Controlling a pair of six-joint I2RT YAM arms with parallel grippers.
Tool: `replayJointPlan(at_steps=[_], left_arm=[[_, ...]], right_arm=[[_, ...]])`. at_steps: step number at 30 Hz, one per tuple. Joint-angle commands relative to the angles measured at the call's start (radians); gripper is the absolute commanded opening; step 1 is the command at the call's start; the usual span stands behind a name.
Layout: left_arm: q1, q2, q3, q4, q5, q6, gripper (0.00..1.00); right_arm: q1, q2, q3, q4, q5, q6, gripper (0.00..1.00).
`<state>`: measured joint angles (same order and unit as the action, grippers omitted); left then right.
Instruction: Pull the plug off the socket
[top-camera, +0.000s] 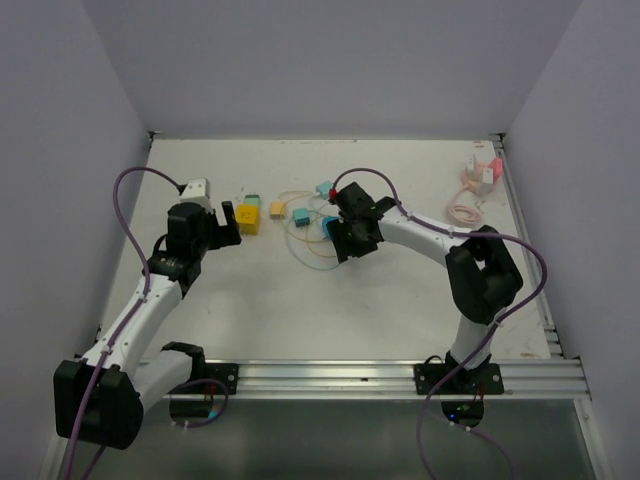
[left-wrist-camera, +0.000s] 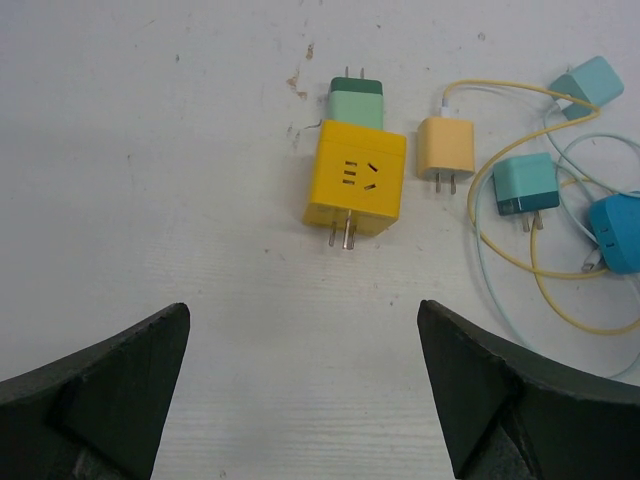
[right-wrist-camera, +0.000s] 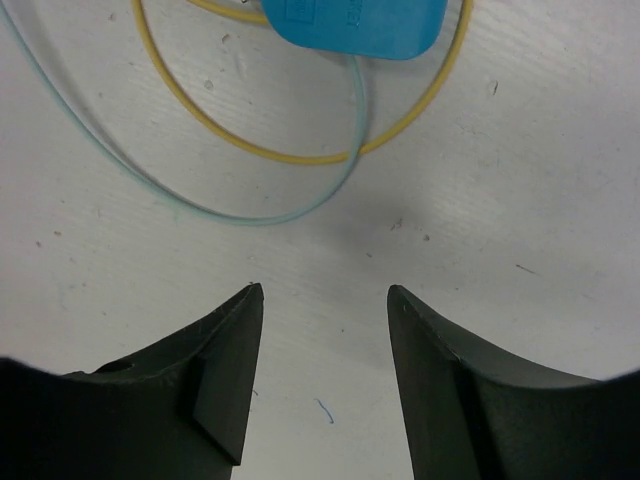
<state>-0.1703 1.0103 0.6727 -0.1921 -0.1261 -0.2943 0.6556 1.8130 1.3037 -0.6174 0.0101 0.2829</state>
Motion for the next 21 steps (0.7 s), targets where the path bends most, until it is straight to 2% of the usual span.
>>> replayJointPlan(at_steps=[1, 14, 21], left_arm=[[0.008, -0.016, 0.007, 0.059, -0.018, 0.020, 0.99], [0.006, -0.036, 0.004, 0.065, -0.017, 0.021, 0.98], [0.005, -0.039, 0.001, 0.068, -0.017, 0.021, 0.98]], right_arm=[[-0.001, 0.011, -0.007, 0.045, 0.027, -0.010, 0.56], [-0.001, 0.256, 0.112, 0.116, 0.054, -0.005, 0.44], [-0.001, 0.415, 0.339, 0.122, 0.060, 0.012, 0.42]])
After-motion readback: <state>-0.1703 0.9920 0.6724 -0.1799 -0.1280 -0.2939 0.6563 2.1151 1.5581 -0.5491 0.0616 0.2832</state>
